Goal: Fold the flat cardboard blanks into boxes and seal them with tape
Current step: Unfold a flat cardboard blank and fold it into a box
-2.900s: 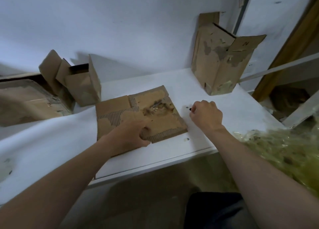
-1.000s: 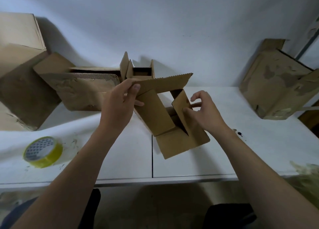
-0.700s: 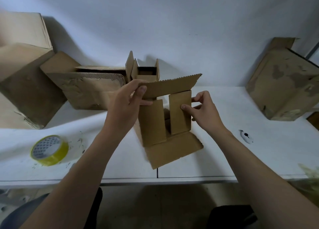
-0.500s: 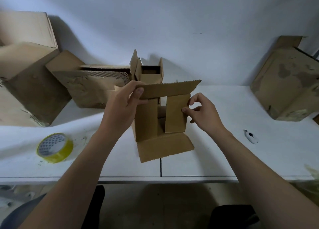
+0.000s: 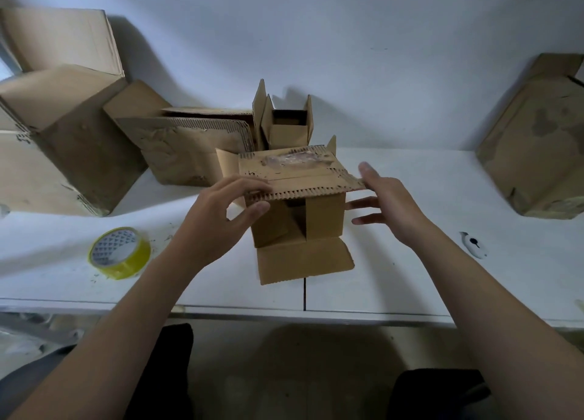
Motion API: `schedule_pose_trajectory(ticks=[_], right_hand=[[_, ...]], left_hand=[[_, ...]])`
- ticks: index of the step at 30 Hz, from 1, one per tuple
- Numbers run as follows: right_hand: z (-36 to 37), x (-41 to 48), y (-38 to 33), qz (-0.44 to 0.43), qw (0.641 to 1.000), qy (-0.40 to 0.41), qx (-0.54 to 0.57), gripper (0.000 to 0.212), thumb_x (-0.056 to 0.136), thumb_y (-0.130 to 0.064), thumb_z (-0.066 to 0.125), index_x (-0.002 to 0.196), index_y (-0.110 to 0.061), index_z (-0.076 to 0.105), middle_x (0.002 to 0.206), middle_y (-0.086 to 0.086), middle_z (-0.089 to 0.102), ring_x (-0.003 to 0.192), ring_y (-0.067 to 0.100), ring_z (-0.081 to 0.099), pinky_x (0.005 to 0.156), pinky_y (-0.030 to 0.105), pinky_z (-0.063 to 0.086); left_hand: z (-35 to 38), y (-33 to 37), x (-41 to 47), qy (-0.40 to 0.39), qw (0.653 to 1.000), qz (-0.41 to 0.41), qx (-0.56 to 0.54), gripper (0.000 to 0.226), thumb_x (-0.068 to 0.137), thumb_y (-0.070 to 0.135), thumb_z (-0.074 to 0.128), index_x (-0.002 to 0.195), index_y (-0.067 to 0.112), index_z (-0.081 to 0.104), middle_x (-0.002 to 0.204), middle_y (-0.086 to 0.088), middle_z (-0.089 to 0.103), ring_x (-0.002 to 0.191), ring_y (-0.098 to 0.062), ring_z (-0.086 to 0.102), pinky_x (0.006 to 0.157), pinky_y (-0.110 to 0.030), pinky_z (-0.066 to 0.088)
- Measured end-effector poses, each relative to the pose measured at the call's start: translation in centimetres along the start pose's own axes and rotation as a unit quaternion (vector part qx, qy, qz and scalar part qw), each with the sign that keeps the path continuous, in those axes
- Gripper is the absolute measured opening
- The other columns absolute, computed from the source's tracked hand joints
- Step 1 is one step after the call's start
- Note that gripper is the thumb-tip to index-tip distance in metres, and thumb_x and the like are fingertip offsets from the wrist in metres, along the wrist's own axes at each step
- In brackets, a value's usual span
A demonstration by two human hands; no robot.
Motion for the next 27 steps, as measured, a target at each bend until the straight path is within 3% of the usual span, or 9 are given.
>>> schedule_pose_trajectory(ticks=[4,10,12,15,19,23,25,27], right_hand=[[0.6,-0.1,-0.9,-0.04,0.998,-0.032,-0.047,0.018,0.093,-0.033,0.071,0.101,-0.019,0.08,0.102,-0.004,0.077,0.092,0.018,0.075,0.085,0.053,0.061],[1.0,0.4,-1.0,-0.057,0.997,-0.016,-0.048,0.012,0.086,-0.02,0.08,0.096,-0.015,0.079,0.105,-0.002,0.076,0.089,0.02,0.075,0.083,0.053,0.061],[1.2,0.4,-1.0,-0.07,0.996,-0.012,-0.055,0.009,0.084,-0.016,0.081,0.093,-0.014,0.078,0.105,-0.002,0.076,0.087,0.02,0.075,0.082,0.052,0.061],[1.6,0.5,-0.9,-0.093,0.991,0.004,-0.1,0.013,0.082,-0.014,0.083,0.087,-0.015,0.07,0.102,-0.001,0.074,0.08,0.023,0.075,0.079,0.05,0.062],[1.7,1.1,-0.4,-0.12,0.984,0.036,-0.128,0.034,0.082,-0.014,0.083,0.092,-0.019,0.051,0.104,-0.003,0.069,0.079,0.028,0.072,0.074,0.049,0.061],[3.0,0.5,-2.1,-0.244,0.95,0.012,-0.195,0.041,0.089,-0.011,0.076,0.118,-0.033,0.056,0.132,-0.008,0.05,0.108,0.013,0.061,0.08,0.018,0.054],[3.8,0.4,-2.2,-0.28,0.933,-0.008,-0.225,0.039,0.092,-0.007,0.072,0.119,-0.034,0.064,0.132,-0.004,0.048,0.113,0.009,0.056,0.083,0.013,0.053],[4.1,0.5,-1.6,-0.285,0.932,-0.019,-0.225,0.037,0.092,-0.005,0.07,0.119,-0.031,0.067,0.127,-0.002,0.052,0.114,0.012,0.055,0.088,0.025,0.057]], left_hand=[[-0.6,-0.3,-1.1,0.003,0.998,0.03,0.052,0.035,0.089,0.047,0.062,0.116,0.027,0.072,0.129,0.021,0.06,0.122,-0.003,0.056,0.097,-0.019,0.047],[-2.7,-0.7,-2.0,0.073,0.994,0.038,0.074,0.031,0.086,0.03,0.074,0.114,0.017,0.073,0.121,0.011,0.065,0.104,-0.006,0.065,0.087,-0.017,0.053],[-3.1,-2.5,-2.0,0.091,0.993,-0.021,0.075,0.045,0.082,0.025,0.081,0.125,0.021,0.067,0.123,0.008,0.061,0.096,-0.008,0.063,0.081,-0.021,0.055],[-1.6,-5.2,-2.2,0.05,0.987,-0.153,0.015,0.067,0.081,0.025,0.083,0.14,0.024,0.052,0.125,0.007,0.059,0.098,-0.009,0.062,0.077,-0.026,0.055],[0.9,-7.3,-2.9,-0.002,0.961,-0.274,-0.035,0.059,0.089,0.044,0.072,0.139,0.027,0.047,0.116,0.017,0.059,0.087,-0.001,0.061,0.066,-0.02,0.046],[1.8,-8.0,-3.7,-0.023,0.944,-0.329,0.017,0.044,0.089,0.056,0.066,0.116,0.024,0.051,0.104,0.017,0.058,0.084,0.001,0.054,0.064,-0.02,0.041],[2.5,-8.6,-4.8,-0.034,0.92,-0.39,0.006,0.055,0.088,0.065,0.061,0.117,0.02,0.048,0.108,0.008,0.06,0.089,-0.007,0.059,0.069,-0.028,0.05],[4.4,-9.1,-6.7,-0.071,0.871,-0.48,-0.076,0.066,0.087,0.072,0.054,0.125,0.019,0.039,0.12,-0.001,0.058,0.097,-0.02,0.065,0.082,-0.043,0.058]])
Point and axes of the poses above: each hand's wrist, its own x-axis towards the middle knuckle, its own z-axis out of the palm, y = z × x, the point moved 9 cm from there along x, towards the middle knuckle
